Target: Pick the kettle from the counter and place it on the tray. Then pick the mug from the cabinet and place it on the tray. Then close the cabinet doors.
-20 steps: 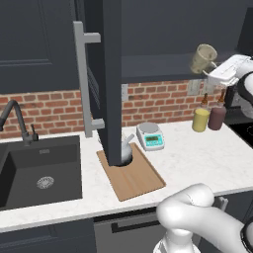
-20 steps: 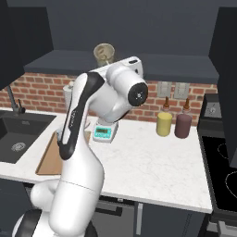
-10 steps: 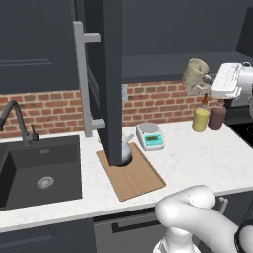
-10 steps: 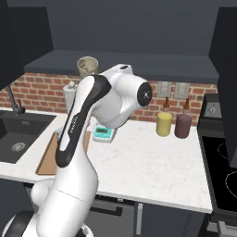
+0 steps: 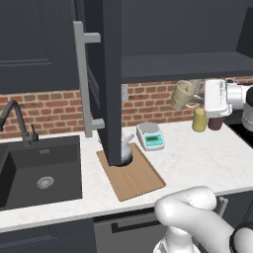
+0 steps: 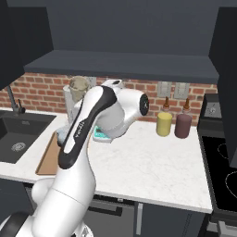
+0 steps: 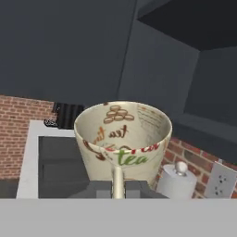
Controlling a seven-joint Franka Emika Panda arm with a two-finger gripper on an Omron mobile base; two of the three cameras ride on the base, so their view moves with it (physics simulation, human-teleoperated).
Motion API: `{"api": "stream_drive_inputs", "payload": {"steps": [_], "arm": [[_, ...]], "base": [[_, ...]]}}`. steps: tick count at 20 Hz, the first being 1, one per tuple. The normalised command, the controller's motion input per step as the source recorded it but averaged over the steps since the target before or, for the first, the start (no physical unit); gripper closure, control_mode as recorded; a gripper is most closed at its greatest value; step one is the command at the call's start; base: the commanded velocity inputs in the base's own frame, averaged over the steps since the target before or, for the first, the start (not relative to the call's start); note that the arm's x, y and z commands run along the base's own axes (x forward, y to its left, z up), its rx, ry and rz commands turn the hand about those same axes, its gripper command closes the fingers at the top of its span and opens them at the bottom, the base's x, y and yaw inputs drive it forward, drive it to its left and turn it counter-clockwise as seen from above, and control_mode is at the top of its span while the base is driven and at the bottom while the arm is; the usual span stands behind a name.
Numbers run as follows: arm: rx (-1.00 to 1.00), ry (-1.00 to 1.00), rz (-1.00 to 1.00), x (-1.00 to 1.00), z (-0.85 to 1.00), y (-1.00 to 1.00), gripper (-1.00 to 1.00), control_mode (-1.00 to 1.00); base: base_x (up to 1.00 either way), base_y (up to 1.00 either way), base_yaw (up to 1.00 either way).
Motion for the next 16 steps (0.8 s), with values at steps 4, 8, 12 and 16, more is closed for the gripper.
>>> {"api": "stream_drive_inputs", "payload": {"steps": [4,8,12,16], "arm": [[-0.04,0.02,0.13,-0.11,-0.67,0.24,1.0,-1.0],[-0.1,0.08,0.09,-0.03,-0.68,0.41,1.0,-1.0],[-0.15,0.11,0.07,0.0,-0.65,0.46,1.0,-1.0],[-0.09,0.04,0.11,0.01,-0.61,0.23,1.0,-1.0]], "base": [[0.0,0.0,0.0],[0.0,0.0,0.0],[0.0,0.0,0.0],[0.0,0.0,0.0]]}}
